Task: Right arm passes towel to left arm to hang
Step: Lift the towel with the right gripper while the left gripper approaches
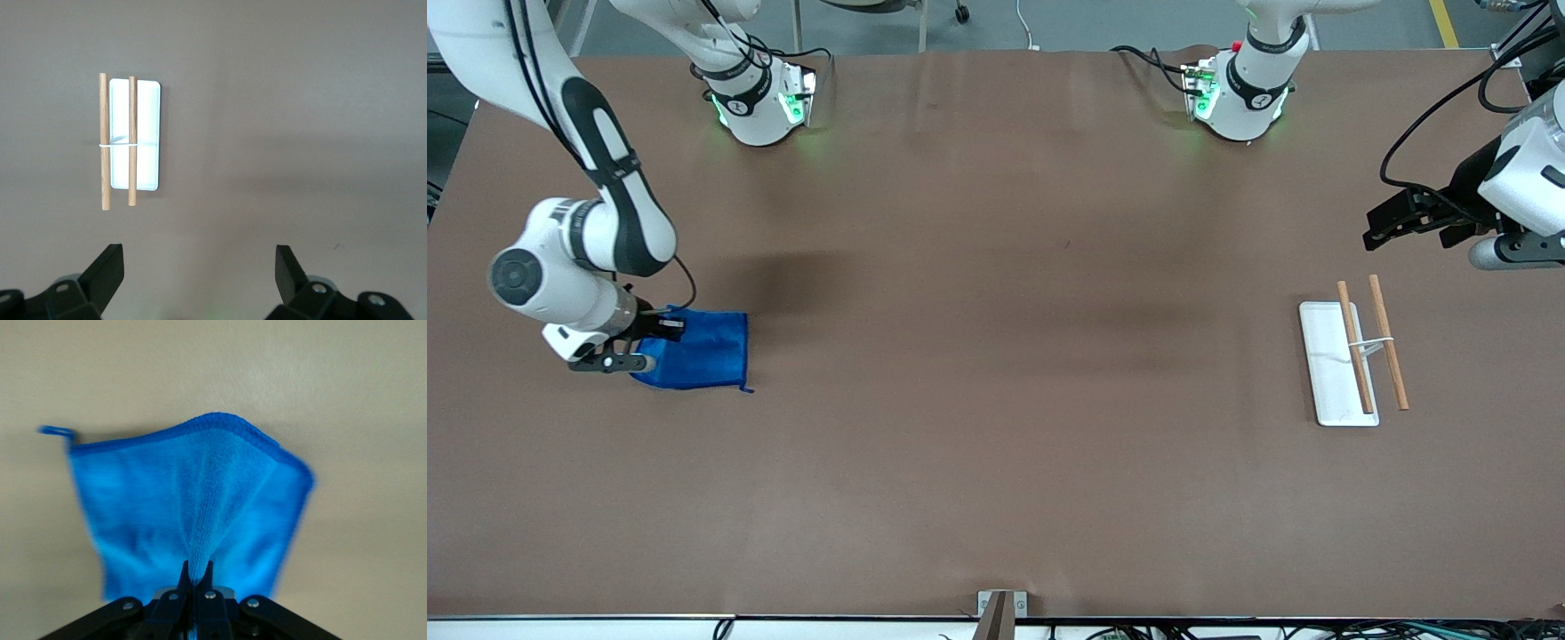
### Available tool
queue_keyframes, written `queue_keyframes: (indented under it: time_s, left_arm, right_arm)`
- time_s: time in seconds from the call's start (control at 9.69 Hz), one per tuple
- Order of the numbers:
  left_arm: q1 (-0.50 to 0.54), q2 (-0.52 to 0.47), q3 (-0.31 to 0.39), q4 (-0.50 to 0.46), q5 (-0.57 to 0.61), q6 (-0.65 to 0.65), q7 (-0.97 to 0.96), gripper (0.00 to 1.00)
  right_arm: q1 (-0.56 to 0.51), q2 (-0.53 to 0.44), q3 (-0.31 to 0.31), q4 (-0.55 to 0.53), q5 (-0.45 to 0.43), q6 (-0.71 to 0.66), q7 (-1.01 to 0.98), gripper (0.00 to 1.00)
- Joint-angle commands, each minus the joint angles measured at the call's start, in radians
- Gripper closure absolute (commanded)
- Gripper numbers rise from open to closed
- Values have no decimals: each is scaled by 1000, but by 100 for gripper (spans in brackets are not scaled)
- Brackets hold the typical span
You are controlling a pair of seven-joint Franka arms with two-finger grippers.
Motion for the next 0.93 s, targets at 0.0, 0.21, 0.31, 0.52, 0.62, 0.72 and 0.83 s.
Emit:
queue_keyframes:
  time_s: [0.0, 0.21, 0.31, 0.52, 0.62, 0.72, 0.83]
  left_arm:
    - [-2, 7, -4, -33, 8, -5, 4, 0]
    - [-3, 9, -4, -41, 8, -5, 3, 0]
    - [-3, 11, -4, -41, 8, -5, 3, 0]
    - [-3, 11, -4, -41, 6, -2, 4, 0]
    - [-3, 12, -4, -41, 5, -2, 3, 0]
    - [-5, 17, -4, -42, -3, -2, 3, 0]
    - [-5, 17, -4, -42, -21, -2, 4, 0]
  right_arm:
    - [39, -80, 21, 43, 27, -133, 26, 100]
    - [47, -82, 76, 143, 175, -247, 28, 100]
    - [50, -84, 118, 178, 219, -282, 28, 100]
    - [50, -98, 216, 192, 416, -276, 37, 100]
    - [52, -98, 265, 209, 543, -269, 37, 100]
    - [52, -99, 308, 215, 655, -240, 37, 100]
    - [52, -96, 361, 217, 764, -188, 37, 100]
